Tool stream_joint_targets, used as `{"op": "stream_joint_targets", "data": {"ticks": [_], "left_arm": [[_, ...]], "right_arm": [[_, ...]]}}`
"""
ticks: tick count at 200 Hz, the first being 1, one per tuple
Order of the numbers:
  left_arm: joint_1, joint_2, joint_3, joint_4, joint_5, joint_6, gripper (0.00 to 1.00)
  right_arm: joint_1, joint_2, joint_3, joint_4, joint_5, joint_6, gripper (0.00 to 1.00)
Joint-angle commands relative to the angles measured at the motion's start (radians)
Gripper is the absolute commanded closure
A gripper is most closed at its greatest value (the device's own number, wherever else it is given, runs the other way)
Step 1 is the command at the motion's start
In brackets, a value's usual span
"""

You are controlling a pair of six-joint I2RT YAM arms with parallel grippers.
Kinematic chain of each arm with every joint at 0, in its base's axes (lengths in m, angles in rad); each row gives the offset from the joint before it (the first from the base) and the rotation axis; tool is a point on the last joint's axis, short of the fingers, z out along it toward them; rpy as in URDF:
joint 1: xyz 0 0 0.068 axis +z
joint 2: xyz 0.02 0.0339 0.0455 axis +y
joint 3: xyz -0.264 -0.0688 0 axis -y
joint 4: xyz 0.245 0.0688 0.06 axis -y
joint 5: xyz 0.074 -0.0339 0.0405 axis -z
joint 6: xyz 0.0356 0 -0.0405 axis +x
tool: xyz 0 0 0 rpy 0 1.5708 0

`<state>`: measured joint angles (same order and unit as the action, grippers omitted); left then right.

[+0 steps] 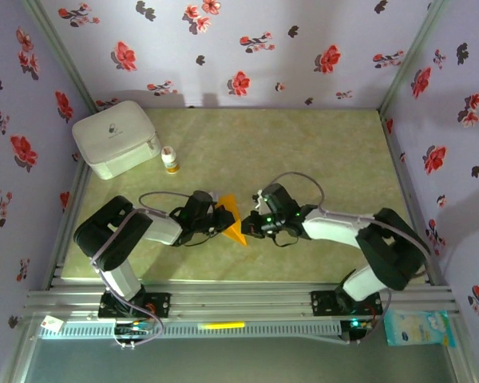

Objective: Fold a paper plane with a square sheet of paper (pick it up from the middle)
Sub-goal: Fourth fold the wing at the center of the table.

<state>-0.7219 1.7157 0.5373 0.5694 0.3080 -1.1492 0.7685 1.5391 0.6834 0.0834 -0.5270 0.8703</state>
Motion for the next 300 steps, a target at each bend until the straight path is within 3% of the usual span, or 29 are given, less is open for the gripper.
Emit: {"op": "stream_joint_targets", "data": {"ticks": [1,64,107,188,259,300], "left_arm": [[0.016,0.044,-0.045,-0.129,-0.066,0.008,1.00],[0.016,0.049,-0.045,-0.115,-0.060,0.006,1.00],[0.020,0.021,-0.019,-0.126,-0.044,0.007,1.00],[0.018,-0.112,0.062,-0.288,0.005,0.056,1.00],[0.008,-0.028,0.097,-0.194,0.112,0.046,1.00],[0.006,0.010,0.095,-0.263,0.064,0.054,1.00]], "right_arm": [[0.003,0.076,0.017,0.074,0.004,0.056,0.96],[0.001,0.194,0.091,0.063,0.007,0.046,0.96],[0.001,0.238,0.026,-0.008,0.036,-0.006,1.00],[0.001,0.249,0.000,-0.006,0.052,-0.001,1.00],[0.000,0.254,-0.008,0.004,0.048,0.005,1.00],[0.001,0.259,-0.015,0.011,0.049,0.005,1.00]]}}
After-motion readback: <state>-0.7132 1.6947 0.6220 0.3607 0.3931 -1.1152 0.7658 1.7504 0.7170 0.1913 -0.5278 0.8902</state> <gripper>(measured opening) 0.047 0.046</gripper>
